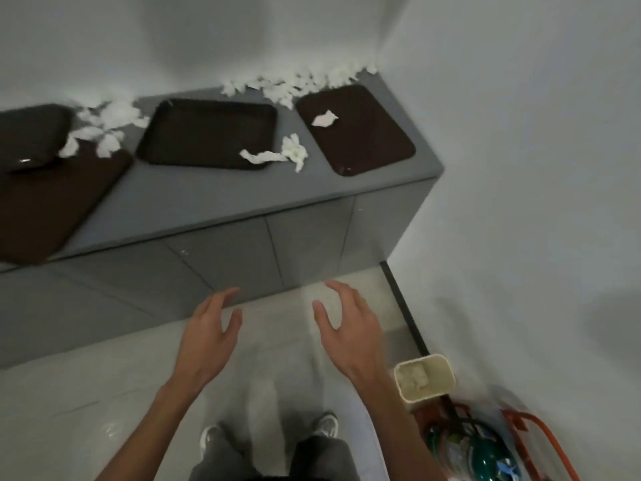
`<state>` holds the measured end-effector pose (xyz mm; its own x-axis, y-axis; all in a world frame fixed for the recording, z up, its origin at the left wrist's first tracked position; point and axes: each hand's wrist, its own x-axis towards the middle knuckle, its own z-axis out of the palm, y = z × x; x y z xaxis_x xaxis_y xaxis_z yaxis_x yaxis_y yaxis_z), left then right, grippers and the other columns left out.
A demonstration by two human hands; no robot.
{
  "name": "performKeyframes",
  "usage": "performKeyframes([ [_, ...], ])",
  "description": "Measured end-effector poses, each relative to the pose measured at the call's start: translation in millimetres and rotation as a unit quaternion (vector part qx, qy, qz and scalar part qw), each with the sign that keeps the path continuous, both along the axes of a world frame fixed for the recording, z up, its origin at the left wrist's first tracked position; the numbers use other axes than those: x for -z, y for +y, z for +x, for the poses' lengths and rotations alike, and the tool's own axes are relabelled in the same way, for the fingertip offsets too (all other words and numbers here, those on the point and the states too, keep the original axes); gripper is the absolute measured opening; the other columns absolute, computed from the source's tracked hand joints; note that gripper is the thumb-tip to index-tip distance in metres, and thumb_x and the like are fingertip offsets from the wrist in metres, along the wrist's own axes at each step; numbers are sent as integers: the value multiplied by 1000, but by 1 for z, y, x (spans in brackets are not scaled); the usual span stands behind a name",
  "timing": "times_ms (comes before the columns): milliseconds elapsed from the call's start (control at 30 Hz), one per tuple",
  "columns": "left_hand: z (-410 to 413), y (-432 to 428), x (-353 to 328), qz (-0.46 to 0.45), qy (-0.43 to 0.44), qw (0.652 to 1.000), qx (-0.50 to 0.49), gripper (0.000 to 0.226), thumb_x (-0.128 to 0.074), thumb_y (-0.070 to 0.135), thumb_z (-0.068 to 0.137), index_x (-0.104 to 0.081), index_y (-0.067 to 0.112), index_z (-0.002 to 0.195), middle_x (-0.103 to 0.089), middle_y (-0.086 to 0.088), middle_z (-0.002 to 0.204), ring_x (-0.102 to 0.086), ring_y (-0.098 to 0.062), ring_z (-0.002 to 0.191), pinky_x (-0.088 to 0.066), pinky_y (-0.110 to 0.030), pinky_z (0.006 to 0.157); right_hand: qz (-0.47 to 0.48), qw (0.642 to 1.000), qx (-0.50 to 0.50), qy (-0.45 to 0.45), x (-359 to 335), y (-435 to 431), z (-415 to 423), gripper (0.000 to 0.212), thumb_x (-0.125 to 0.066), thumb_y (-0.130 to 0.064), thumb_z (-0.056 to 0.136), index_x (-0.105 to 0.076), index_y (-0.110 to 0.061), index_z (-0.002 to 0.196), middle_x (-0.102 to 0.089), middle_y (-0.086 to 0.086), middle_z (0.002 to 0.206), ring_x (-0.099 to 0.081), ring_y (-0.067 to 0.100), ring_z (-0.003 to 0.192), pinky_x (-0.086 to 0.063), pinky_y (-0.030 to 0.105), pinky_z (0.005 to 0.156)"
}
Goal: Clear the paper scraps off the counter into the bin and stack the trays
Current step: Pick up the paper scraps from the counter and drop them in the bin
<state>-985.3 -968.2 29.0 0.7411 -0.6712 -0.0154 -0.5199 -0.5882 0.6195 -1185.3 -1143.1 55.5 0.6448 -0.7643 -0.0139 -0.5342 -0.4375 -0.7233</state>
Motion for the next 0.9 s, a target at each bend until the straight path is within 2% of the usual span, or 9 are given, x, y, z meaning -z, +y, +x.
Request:
performKeyframes([
  [167, 47, 156, -41, -20, -32, 986, -162, 39, -67, 21, 97, -59, 21, 136, -65, -3, 133, -62, -27, 122, -48, -41, 104, -26, 992, -117, -44, -41, 100, 105, 43, -62, -51, 100, -55, -39, 140, -62, -17, 137, -58, 5, 125, -42, 17, 99],
  [333, 85, 307, -69, -45, -41, 961, -271, 35, -64, 26, 100, -59, 25, 134, -62, 2, 133, -59, -20, 122, -44, -35, 107, -35, 970, -227, -77, -60, 219, 206, 41, -62, -51, 101, -56, -38, 139, -62, -15, 136, -59, 7, 128, -46, 23, 106],
  [500, 126, 438, -83, -48, -42, 937, -344, 35, -58, 31, 103, -56, 31, 138, -57, 11, 138, -53, -11, 127, -38, -28, 109, -26, 952, -285, -105, -71, 336, 294, 41, -62, -48, 102, -58, -33, 140, -62, -11, 137, -58, 9, 129, -45, 27, 108],
  [633, 163, 519, -82, -45, -40, 918, -392, 34, -56, 32, 103, -56, 30, 137, -59, 10, 137, -54, -13, 128, -39, -30, 109, -16, 943, -317, -101, -74, 415, 353, 41, -61, -48, 102, -58, -33, 141, -62, -13, 138, -57, 7, 129, -47, 29, 109],
  [800, 216, 587, -69, -54, -47, 894, -443, 31, -60, 28, 102, -60, 27, 133, -64, 10, 130, -59, -14, 122, -46, -35, 107, -11, 922, -380, -76, -66, 486, 429, 49, -51, -60, 101, -55, -35, 143, -60, -15, 141, -55, 4, 131, -47, 28, 109],
  [900, 263, 619, -50, -51, -34, 886, -460, 29, -63, 26, 100, -63, 27, 130, -65, 9, 127, -61, -16, 120, -47, -35, 103, -11, 914, -400, -66, -55, 516, 484, 47, -56, -53, 102, -58, -31, 142, -62, -13, 138, -57, 3, 128, -46, 23, 107],
])
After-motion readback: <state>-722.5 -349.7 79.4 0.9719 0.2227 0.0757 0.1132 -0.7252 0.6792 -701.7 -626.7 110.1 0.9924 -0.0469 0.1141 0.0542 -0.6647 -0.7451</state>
